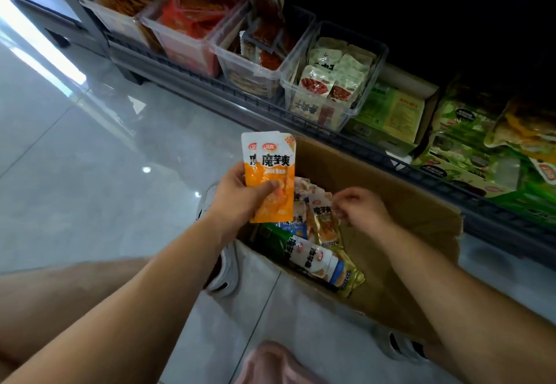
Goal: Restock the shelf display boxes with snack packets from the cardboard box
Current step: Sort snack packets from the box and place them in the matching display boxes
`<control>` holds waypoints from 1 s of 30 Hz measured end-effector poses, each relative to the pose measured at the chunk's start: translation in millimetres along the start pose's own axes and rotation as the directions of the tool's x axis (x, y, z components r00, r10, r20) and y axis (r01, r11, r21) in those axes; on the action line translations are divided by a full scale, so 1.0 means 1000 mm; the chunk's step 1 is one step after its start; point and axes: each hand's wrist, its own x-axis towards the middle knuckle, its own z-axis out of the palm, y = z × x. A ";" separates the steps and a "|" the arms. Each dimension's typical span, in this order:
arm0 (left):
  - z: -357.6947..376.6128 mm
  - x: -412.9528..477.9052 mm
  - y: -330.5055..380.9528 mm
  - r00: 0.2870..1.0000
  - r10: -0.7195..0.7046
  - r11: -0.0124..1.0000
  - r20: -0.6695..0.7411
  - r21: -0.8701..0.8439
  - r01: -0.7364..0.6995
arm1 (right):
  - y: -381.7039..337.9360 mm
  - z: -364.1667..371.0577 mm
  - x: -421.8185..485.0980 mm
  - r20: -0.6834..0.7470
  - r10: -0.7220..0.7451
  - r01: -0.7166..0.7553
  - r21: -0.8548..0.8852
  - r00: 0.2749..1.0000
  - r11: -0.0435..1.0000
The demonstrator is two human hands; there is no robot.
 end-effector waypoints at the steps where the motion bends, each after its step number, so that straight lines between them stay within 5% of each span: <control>1: -0.003 0.003 -0.001 1.000 -0.008 1.000 -0.014 -0.009 0.008 | 0.017 -0.001 0.009 -0.005 0.039 -0.039 -0.075 0.999 0.996; 7: -0.010 0.007 -0.006 1.000 -0.016 0.999 -0.014 0.033 0.016 | 0.076 0.025 0.047 -0.061 0.163 -0.172 -0.203 0.985 0.964; 13: -0.007 0.008 -0.006 0.999 -0.030 0.999 -0.009 -0.012 0.030 | 0.078 0.052 0.073 -0.089 0.055 -0.071 -0.194 0.995 0.978; 22: -0.005 0.012 -0.005 0.999 -0.038 0.999 -0.015 0.002 0.038 | 0.088 0.041 0.078 -0.096 0.135 -0.148 -0.147 0.986 0.978; 27: -0.004 0.011 -0.005 0.999 -0.032 0.999 -0.027 0.043 0.033 | 0.101 0.015 0.065 -0.215 0.164 -0.212 -0.223 0.963 0.952; 30: -0.004 0.010 -0.006 0.999 -0.037 0.998 -0.024 0.055 0.038 | 0.103 0.018 0.052 -0.301 0.082 -0.230 -0.495 0.950 0.838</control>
